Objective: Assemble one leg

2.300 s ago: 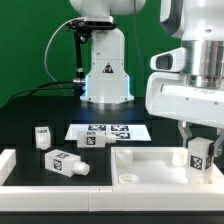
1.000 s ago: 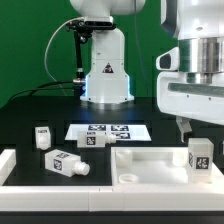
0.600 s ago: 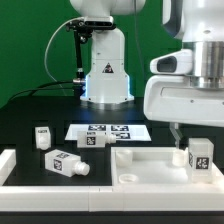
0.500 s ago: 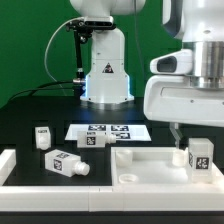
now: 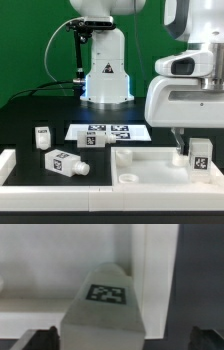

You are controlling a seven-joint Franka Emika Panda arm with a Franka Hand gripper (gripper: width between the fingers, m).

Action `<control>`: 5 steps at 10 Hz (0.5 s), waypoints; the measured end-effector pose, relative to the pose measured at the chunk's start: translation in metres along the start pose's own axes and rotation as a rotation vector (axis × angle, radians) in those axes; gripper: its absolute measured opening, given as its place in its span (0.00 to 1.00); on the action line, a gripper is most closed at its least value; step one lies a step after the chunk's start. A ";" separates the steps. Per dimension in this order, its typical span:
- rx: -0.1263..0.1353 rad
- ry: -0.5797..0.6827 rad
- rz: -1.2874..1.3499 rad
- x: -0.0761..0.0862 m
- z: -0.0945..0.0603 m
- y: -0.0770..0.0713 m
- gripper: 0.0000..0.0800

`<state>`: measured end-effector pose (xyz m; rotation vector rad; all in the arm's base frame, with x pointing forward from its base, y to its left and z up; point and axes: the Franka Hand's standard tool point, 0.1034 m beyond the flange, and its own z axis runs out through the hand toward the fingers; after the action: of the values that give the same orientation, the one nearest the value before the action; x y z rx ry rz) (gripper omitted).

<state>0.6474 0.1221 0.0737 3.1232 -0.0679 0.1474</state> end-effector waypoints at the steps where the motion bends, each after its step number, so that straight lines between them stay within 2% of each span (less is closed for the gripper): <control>1: 0.000 0.000 0.010 0.000 0.000 0.000 0.66; 2: 0.000 0.000 0.034 0.000 0.000 0.000 0.48; 3: -0.005 0.000 0.037 0.000 0.000 0.004 0.36; 5: -0.007 -0.001 0.135 0.000 0.001 0.006 0.36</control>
Offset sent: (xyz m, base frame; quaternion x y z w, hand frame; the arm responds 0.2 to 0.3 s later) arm 0.0000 0.0000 0.0000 0.0000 0.0000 0.0000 1.0000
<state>0.6476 0.1160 0.0731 3.1111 -0.2796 0.1470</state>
